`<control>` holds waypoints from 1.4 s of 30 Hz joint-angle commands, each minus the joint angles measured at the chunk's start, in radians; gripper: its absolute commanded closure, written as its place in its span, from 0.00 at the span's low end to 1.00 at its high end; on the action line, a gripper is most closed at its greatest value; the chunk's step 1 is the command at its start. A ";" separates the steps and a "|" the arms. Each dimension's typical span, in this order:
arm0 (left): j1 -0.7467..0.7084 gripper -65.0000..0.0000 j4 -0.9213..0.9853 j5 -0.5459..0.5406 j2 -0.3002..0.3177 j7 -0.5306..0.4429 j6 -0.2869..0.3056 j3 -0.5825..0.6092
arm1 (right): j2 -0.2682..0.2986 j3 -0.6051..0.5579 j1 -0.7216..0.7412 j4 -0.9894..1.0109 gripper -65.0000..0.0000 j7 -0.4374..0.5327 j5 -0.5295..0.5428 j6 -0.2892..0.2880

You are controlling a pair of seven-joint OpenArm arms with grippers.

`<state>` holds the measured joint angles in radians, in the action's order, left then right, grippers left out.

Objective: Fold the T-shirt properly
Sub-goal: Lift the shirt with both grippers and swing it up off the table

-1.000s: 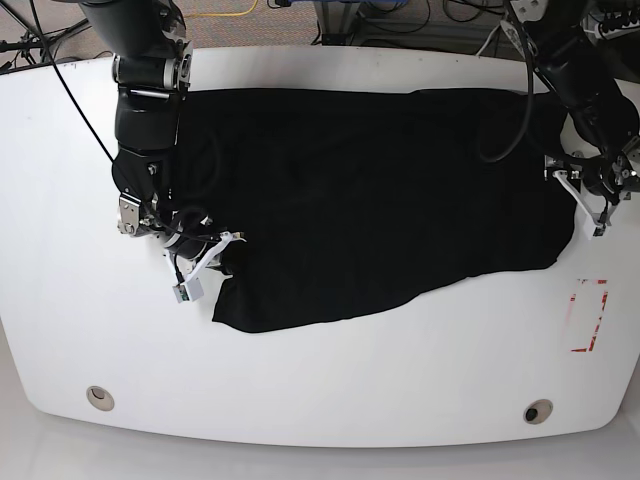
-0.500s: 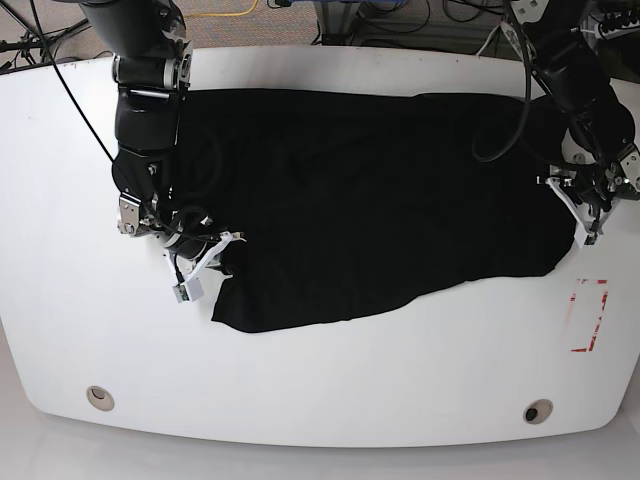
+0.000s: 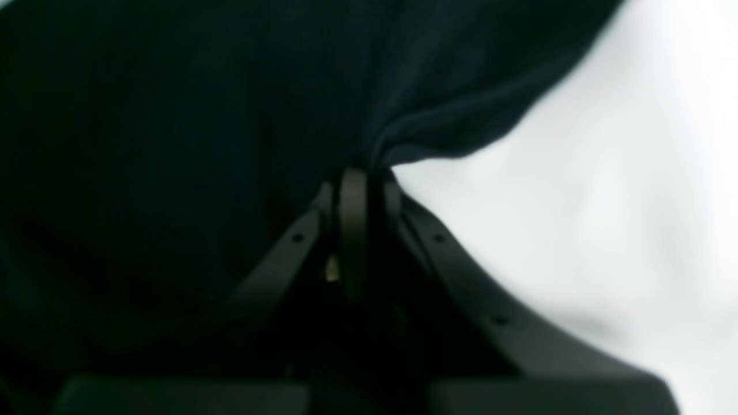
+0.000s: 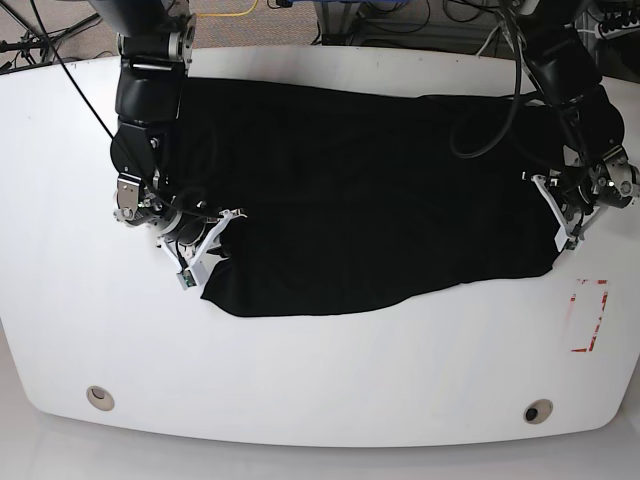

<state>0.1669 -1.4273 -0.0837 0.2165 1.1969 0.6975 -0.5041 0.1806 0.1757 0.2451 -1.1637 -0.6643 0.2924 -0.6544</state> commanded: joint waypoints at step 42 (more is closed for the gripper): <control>0.613 1.00 -0.508 0.005 0.030 0.073 0.001 0.155 | 0.208 0.081 0.461 -0.511 1.00 -0.328 0.018 -0.015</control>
<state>0.6884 -1.9198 -0.0834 0.2302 1.2942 0.6987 -0.3553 0.3546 0.2642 0.6216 -1.6577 -1.0119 0.3054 -0.6758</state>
